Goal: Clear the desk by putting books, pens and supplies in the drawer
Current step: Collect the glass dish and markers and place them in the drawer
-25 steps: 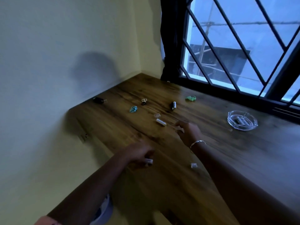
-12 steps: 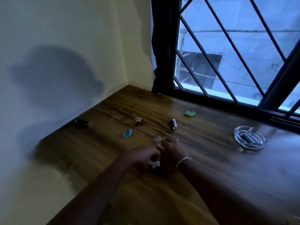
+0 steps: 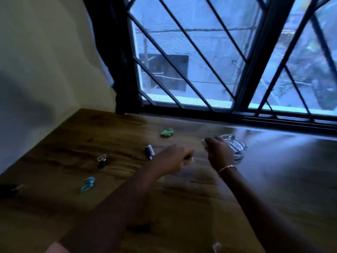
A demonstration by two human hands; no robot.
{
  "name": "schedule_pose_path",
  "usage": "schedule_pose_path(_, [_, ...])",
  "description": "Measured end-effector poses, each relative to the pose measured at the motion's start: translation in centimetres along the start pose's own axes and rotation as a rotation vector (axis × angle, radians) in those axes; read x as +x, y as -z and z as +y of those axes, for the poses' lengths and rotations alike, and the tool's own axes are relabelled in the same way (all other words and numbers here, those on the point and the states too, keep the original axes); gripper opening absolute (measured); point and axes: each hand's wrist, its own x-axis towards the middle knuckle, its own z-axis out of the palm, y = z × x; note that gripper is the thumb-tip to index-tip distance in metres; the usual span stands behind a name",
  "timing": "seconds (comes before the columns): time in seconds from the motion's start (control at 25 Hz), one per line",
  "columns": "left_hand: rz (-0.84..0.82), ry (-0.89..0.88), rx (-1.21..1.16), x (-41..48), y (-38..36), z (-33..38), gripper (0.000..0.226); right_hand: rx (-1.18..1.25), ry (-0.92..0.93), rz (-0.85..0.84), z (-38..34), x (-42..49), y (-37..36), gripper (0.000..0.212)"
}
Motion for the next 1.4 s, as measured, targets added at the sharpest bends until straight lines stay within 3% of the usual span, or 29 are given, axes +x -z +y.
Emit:
schedule_pose_path(0.16, [0.087, -0.190, 0.118, 7.0, -2.1, 3.7, 0.022, -0.149, -0.176, -0.018, 5.1, 3.2, 3.3, 0.023])
schedule_pose_path(0.4, [-0.029, -0.238, 0.185, 13.8, -5.4, 5.7, 0.027, -0.265, -0.220, -0.138, 9.3, 4.7, 2.7, 0.025])
schedule_pose_path(0.72, [-0.028, -0.197, 0.072, 14.4, -7.1, 5.2, 0.031, -0.217, -0.196, -0.112, 9.8, 4.5, 1.8, 0.023])
schedule_pose_path(0.84, [0.123, -0.203, 0.042, 12.1, -6.2, 4.3, 0.034, -0.200, -0.197, -0.022, 9.5, 4.1, 2.0, 0.031])
schedule_pose_path(0.92, [0.210, -0.142, 0.013, 10.2, -5.9, 2.9, 0.036, -0.166, -0.159, 0.023, 8.0, 3.6, 1.9, 0.030])
schedule_pose_path(1.08, [0.307, 0.069, -0.098, 6.3, -5.0, -1.3, 0.031, -0.093, -0.007, -0.040, 2.6, 2.6, 0.3, 0.026])
schedule_pose_path(1.4, [0.374, 0.536, -0.129, -0.4, -1.4, -10.3, 0.034, 0.010, 0.285, -0.427, -7.0, 2.9, -6.7, 0.039])
